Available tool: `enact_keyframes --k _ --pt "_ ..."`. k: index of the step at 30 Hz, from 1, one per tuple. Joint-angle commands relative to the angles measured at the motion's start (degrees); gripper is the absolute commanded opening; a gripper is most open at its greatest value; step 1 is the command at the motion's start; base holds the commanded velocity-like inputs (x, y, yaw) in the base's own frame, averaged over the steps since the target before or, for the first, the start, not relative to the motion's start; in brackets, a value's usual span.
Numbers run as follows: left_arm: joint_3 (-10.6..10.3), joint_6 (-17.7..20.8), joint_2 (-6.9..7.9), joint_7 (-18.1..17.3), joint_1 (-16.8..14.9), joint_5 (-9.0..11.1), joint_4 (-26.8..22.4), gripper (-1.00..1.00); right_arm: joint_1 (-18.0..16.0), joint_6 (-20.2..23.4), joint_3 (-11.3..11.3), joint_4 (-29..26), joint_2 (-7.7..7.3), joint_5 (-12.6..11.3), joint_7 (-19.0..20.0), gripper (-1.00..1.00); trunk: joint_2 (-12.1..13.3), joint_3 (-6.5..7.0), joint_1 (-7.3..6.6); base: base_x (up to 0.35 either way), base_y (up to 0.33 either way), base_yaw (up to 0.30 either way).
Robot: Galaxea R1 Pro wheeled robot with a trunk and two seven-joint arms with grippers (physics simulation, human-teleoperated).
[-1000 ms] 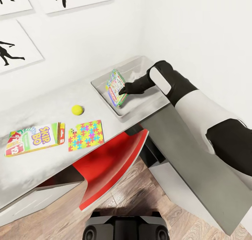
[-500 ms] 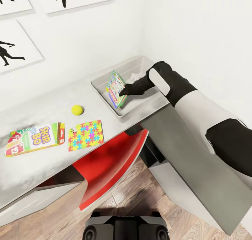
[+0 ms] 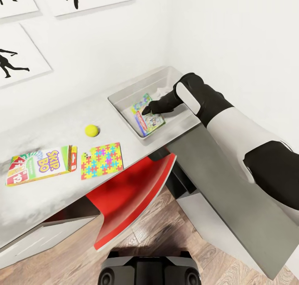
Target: Put all the toys in the child's room - the three board games (two on the bed and one on the table), the two jigsaw puzzles on the table, and the tennis ball on the table - inside the toy box on the table in the child's room.
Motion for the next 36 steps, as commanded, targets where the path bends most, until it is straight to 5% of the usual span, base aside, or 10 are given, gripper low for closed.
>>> enact_keyframes --k 1,25,29,36 --pt "-0.02 0.62 0.01 -0.25 -0.03 -0.04 0.00 1.00 -0.07 0.07 0.11 0.02 -0.01 0.59 0.60 1.00 -0.10 -0.08 0.03 0.000 0.000 0.000" --pt "-0.08 0.62 0.03 -0.25 -0.01 -0.04 -0.02 1.00 -0.68 0.07 -1.27 -0.05 -0.13 0.33 0.53 1.00 -0.10 -0.08 0.03 0.000 0.000 0.000" --pt "-0.08 0.62 0.03 -0.25 -0.03 -0.04 -0.01 1.00 -1.51 0.07 -4.60 -0.01 -0.21 0.11 0.51 1.00 -0.10 -0.08 0.03 0.000 0.000 0.000" --pt "-0.10 0.62 0.03 -0.25 -0.02 -0.10 0.01 1.00 -1.93 0.07 -14.28 0.01 -0.18 0.10 0.12 1.00 -0.10 -0.08 0.03 0.000 0.000 0.000"
